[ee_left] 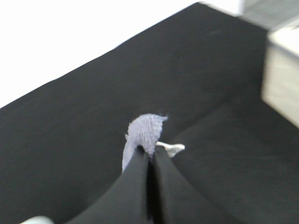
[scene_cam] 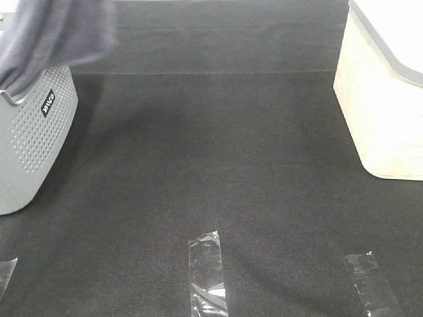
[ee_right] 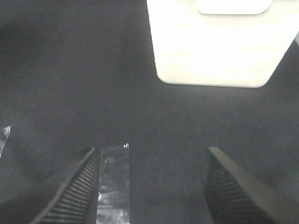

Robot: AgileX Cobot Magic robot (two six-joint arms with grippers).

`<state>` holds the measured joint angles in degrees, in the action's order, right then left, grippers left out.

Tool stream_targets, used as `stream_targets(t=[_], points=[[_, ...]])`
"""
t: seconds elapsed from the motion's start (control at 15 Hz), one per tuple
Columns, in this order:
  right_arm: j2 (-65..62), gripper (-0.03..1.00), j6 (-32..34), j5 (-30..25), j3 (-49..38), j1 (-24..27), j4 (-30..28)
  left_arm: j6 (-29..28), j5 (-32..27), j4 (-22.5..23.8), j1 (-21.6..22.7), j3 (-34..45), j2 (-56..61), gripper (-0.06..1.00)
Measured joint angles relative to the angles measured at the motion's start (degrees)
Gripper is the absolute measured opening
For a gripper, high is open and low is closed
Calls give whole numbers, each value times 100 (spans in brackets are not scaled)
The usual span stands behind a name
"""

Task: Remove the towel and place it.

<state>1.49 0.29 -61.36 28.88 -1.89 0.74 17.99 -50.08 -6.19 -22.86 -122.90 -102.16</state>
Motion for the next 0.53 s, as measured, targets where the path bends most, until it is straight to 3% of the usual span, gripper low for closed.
stream_targets(t=[0.2,0.33,0.53], points=[[733,62,-29,241,74,0,241,344,-384,-126,-733,0,29,0],[1398,62,-138,911,109,0,584,435,-676,-143,-1226,0,29,0],[2338,62,-1341,1994,109,0,1822,573,-940,-143,-1891,0,29,0]])
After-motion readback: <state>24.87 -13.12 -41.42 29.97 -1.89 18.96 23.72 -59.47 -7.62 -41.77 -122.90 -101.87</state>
